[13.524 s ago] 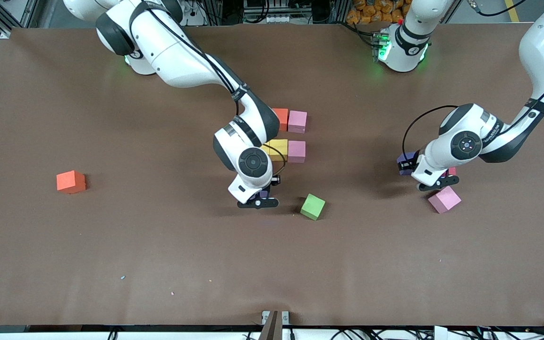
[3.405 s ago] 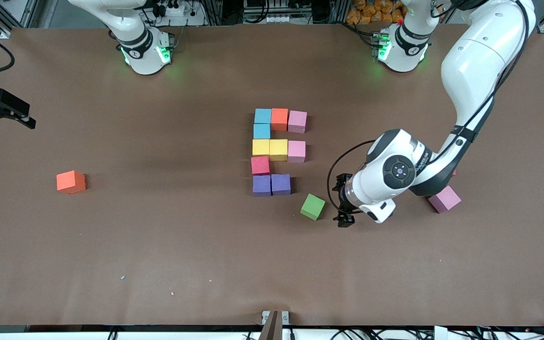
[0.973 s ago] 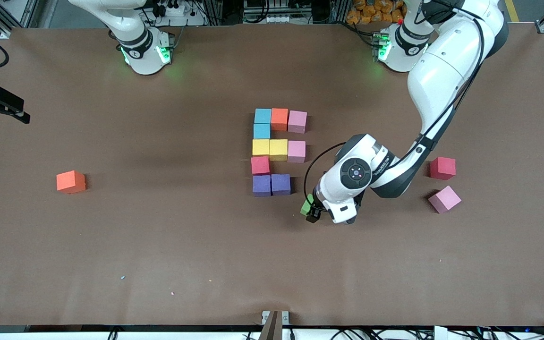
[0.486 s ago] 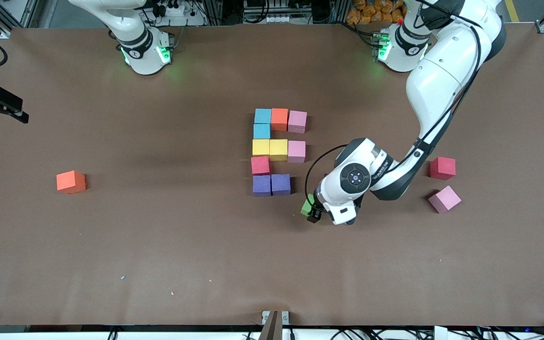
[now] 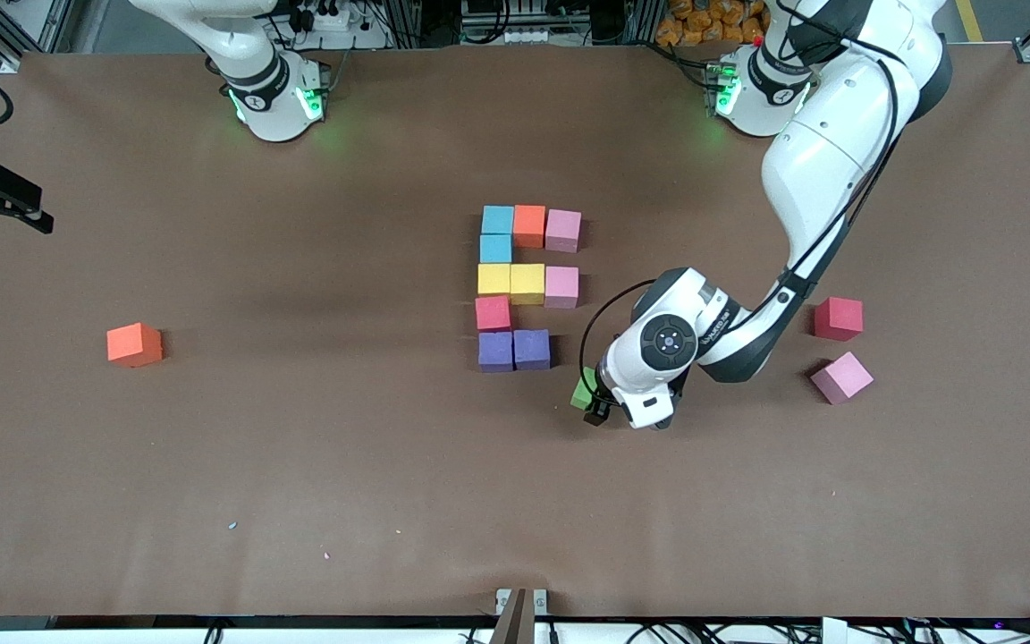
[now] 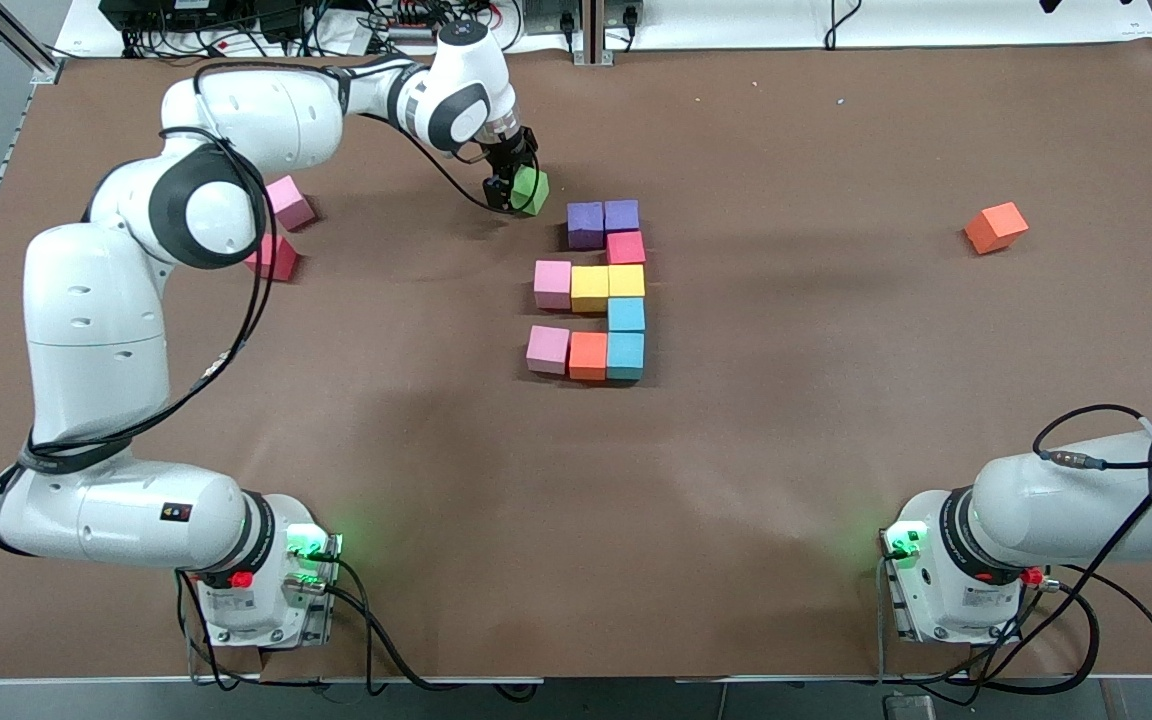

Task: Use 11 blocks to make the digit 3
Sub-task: 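Grasp the green cube with the left gripper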

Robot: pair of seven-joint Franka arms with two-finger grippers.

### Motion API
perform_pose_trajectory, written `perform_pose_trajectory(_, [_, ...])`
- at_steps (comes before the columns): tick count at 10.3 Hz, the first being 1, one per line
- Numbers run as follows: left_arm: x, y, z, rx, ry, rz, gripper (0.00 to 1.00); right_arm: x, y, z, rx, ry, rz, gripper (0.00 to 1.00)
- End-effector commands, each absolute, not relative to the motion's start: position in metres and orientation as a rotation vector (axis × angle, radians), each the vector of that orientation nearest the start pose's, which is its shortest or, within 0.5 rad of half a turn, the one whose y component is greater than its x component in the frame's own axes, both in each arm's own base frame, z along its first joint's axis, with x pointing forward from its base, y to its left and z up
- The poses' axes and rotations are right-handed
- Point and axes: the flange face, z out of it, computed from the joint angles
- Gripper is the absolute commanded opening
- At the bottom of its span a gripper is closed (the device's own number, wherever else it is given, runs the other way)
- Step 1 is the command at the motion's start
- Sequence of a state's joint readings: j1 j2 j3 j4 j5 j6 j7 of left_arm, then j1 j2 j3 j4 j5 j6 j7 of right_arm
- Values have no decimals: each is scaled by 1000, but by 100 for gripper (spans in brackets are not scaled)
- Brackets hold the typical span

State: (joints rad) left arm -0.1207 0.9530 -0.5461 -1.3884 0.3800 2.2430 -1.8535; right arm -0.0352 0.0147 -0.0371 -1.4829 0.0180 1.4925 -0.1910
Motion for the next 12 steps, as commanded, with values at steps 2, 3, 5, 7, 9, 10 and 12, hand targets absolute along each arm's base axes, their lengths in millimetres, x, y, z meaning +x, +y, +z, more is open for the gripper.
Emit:
perform_pose_trajectory(2, [637,-374,199,-2700,-1788,187,22,550,-42,654,-3123,-194,7,100])
perform_pose_trajectory(3, [636,-375,201,-2682,-1818,191,4,550,-41,654,-3123,-198,0,100])
perform_pose_trajectory(5, [636,-377,209,-2571,-1977,242,0,550,-42,654,-3124,-194,0,100])
perform_pose_trajectory(7, [619,-396,212,-2402,-2136,269,0,550,-41,654,-3123,-198,0,100])
perform_pose_trajectory(9, [592,-406,215,-2288,-2181,269,0,551,-41,654,-3122,-198,-1,100])
perform_pose_trajectory(10, [582,-410,216,-2246,-2203,263,0,550,-41,654,-3123,-198,0,100])
perform_pose_trajectory(12, [567,-410,225,-2261,-2173,245,0,550,-42,654,-3124,-196,0,100])
